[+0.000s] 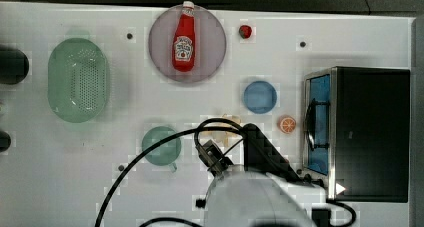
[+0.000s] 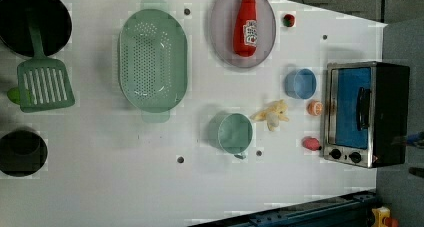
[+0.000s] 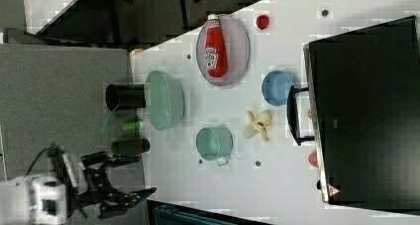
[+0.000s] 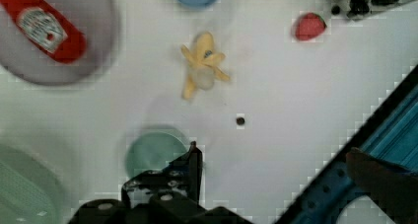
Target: Pick banana from table and place on oven.
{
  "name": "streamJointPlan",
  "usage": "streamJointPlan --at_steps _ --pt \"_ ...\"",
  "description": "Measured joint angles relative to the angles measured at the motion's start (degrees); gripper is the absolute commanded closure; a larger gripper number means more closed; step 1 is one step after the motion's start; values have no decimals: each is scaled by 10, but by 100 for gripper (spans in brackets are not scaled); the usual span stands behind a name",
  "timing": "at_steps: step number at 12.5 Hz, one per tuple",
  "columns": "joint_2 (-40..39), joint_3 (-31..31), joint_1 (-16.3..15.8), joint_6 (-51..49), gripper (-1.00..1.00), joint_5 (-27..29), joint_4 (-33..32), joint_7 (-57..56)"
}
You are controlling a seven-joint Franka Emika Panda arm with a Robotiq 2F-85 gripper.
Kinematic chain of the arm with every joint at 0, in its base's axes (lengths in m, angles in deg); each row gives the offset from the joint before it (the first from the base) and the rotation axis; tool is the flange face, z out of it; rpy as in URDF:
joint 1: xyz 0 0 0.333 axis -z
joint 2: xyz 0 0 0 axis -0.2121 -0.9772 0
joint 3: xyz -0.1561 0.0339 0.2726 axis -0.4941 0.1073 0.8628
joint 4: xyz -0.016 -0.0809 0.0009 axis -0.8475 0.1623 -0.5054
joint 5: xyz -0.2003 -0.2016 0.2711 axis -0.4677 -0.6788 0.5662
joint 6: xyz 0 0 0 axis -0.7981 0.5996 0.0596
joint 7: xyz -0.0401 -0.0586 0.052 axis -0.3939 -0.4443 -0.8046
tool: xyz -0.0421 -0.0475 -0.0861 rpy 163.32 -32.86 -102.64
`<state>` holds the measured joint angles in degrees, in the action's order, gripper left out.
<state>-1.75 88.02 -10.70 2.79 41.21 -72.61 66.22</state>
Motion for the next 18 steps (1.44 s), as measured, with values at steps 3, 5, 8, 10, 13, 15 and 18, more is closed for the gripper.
streamJointPlan --at_steps 3,5,8,10,13,15,18 --pt "3 1 2 31 -100 -7 12 0" --pt "-29 -2 -3 78 -100 -1 6 0" --pt "-112 8 -1 190 -100 -18 -48 0" --pt "-178 6 -7 245 -100 -12 -78 0" --pt "-251 7 -7 333 -100 -2 -147 0" --pt "-297 8 -7 401 -100 -6 -163 0" --pt "-363 9 -3 481 -100 0 -168 0"
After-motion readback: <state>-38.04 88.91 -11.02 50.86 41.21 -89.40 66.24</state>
